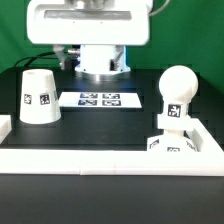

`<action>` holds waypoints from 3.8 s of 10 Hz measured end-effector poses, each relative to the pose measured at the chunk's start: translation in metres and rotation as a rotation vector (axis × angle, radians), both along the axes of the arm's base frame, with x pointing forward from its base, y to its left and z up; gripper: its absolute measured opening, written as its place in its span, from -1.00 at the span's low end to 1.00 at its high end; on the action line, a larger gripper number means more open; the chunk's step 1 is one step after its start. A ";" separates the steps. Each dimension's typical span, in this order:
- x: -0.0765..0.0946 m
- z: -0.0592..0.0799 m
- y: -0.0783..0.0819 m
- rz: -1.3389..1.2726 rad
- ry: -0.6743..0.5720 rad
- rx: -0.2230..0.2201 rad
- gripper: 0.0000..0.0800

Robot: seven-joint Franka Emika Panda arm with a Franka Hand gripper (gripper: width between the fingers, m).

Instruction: Assemble lamp

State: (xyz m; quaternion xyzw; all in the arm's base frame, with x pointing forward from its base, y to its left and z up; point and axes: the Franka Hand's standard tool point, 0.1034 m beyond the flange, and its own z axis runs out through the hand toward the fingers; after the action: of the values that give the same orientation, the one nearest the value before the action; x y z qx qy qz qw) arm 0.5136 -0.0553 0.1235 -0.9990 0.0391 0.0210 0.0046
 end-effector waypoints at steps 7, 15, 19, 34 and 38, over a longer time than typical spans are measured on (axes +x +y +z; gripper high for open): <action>-0.032 -0.010 -0.009 0.012 0.023 0.004 0.75; -0.102 -0.010 -0.034 0.061 0.024 0.029 0.75; -0.099 -0.021 -0.043 0.110 0.044 0.024 0.75; -0.105 -0.051 -0.059 0.164 0.072 0.005 -0.32; -0.104 -0.050 -0.059 0.165 0.068 0.004 -0.89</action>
Offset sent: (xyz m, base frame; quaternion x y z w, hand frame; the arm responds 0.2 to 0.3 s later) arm -0.0300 0.0000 0.0000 0.0000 0.0000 0.0000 1.0000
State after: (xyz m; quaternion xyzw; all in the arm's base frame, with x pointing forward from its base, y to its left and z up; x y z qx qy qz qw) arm 0.4100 -0.1145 0.0733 -0.9975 -0.0435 0.0555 0.0037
